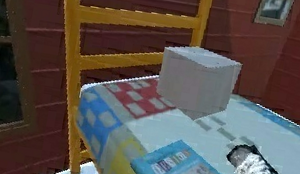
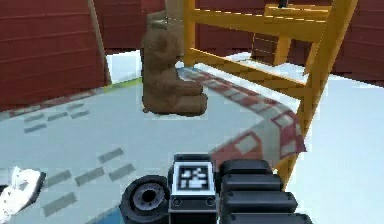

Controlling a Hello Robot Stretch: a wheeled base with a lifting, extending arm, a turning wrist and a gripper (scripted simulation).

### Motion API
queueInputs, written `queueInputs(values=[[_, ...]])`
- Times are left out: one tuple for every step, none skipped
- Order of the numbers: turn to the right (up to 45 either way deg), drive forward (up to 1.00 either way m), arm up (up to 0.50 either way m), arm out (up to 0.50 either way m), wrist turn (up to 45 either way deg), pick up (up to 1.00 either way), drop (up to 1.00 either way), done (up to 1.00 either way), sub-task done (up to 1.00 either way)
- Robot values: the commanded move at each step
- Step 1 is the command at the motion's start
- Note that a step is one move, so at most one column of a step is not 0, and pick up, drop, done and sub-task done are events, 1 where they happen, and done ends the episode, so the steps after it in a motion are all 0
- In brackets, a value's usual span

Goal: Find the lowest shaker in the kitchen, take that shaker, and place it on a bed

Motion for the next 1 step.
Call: queueInputs(values=[[0.0, 0.15, 0.00, 0.00, 0.0, 0.00, 0.00, 0.00, 0.00]])
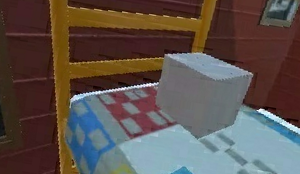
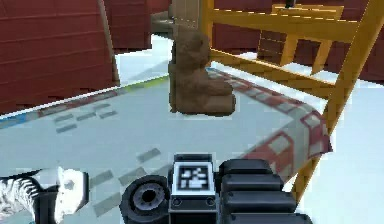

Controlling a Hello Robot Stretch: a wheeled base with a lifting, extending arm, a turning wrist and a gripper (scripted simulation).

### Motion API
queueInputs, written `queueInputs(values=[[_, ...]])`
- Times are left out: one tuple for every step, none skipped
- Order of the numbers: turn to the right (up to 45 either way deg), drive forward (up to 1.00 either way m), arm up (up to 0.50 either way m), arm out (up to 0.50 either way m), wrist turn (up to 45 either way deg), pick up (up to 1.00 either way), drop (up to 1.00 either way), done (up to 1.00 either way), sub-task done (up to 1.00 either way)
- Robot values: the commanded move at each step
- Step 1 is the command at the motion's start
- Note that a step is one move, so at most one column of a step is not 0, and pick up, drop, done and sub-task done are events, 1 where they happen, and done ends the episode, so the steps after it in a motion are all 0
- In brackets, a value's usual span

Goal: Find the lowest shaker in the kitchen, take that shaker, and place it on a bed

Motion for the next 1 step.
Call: queueInputs(values=[[45.0, 0.00, 0.00, 0.00, 0.0, 0.00, 0.00, 0.00, 0.00]])
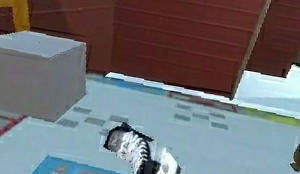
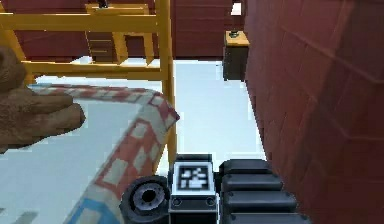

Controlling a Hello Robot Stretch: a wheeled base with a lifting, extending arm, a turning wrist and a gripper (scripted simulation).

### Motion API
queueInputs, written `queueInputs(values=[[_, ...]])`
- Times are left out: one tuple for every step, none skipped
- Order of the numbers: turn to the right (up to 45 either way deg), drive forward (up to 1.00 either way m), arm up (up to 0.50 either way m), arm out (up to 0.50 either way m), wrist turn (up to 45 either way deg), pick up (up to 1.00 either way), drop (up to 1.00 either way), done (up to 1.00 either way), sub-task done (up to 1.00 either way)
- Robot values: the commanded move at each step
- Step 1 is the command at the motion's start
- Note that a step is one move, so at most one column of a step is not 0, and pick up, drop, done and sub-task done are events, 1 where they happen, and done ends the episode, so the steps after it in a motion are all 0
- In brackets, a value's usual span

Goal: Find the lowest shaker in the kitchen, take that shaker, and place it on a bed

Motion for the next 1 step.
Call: queueInputs(values=[[45.0, 0.00, 0.00, 0.00, 0.0, 0.00, 0.00, 0.00, 0.00]])
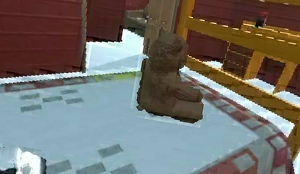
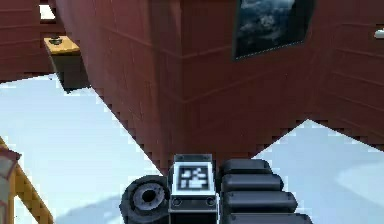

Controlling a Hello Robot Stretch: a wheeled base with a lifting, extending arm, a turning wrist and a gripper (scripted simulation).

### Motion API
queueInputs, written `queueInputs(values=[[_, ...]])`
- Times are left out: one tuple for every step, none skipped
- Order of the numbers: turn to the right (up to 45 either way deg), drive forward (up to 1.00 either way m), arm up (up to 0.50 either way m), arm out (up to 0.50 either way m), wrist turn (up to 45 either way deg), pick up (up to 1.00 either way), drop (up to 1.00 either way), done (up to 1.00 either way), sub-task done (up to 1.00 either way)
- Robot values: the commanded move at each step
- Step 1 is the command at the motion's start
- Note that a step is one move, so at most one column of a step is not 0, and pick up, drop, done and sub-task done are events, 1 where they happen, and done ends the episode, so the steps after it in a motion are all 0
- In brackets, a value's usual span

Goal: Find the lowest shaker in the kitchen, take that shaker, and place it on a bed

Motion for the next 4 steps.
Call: queueInputs(values=[[21.0, 0.00, 0.00, 0.00, 0.0, 0.00, 0.00, 0.00, 0.00], [-45.0, 0.00, 0.00, 0.00, 0.0, 0.00, 0.00, 0.00, 0.00], [-45.0, 0.00, 0.00, 0.00, 0.0, 0.00, 0.00, 0.00, 0.00], [-21.0, 0.00, 0.00, 0.00, 0.0, 0.00, 0.00, 0.00, 0.00]])
